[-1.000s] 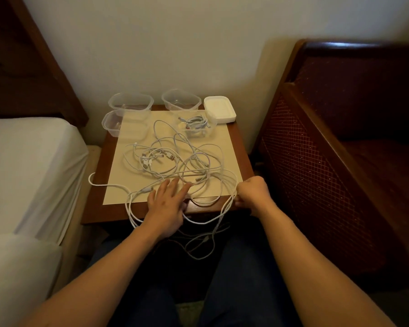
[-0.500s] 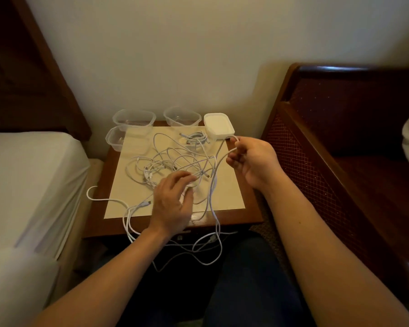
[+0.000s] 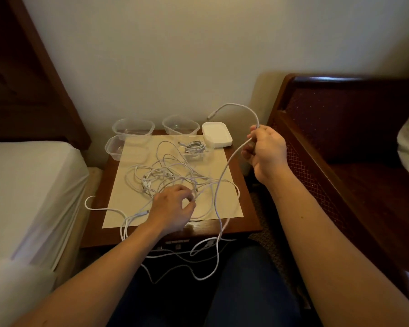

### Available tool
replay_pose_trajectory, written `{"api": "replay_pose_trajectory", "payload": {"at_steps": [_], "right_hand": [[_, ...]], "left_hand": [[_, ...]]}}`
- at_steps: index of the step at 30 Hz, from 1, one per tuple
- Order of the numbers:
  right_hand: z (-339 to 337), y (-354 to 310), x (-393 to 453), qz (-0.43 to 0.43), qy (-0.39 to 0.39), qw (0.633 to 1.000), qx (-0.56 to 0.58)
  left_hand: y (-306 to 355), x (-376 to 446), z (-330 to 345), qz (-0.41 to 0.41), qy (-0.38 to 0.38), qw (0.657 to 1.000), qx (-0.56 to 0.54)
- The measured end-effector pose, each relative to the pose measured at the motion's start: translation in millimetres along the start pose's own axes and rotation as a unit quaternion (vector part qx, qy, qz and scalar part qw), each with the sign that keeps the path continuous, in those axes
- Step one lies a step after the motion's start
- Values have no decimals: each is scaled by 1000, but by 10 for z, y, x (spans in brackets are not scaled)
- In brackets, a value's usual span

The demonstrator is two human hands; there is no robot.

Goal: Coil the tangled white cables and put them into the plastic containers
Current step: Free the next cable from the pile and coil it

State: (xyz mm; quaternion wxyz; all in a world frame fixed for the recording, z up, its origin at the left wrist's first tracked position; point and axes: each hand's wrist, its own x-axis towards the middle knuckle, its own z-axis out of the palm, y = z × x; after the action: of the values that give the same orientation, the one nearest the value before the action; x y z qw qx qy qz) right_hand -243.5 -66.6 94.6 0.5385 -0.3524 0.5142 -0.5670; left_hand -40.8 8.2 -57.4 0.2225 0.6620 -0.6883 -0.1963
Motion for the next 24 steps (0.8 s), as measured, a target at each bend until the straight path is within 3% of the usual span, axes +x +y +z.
{"api": "replay_pose_trajectory", "payload": {"at_steps": [6,8,11,13,16,18,24], "right_hand": [[-92,348,-17,59,-19,990,-123],[-87,416,-67,85,-36,991,-101],[-71,434,-107,101,-65,993,-19],[-58,404,-125,99,-81,991,42],[-42,330,-150,101,-98,983,120],[-43,284,-150,105,-101,977,157],[-40,212,-181,141,-112,959,220]], "left_hand": [[113,-3,93,3,99,989,-108],[153,-25,129,17,115,990,-74],[168,-148,220,143,153,978,6],[182,-259,302,185,147,972,-8],[248,-382,414,73,27,993,-87],[230,-394,464,27,-10,997,-74],[303,-282,442,-24,40,996,-75]]}}
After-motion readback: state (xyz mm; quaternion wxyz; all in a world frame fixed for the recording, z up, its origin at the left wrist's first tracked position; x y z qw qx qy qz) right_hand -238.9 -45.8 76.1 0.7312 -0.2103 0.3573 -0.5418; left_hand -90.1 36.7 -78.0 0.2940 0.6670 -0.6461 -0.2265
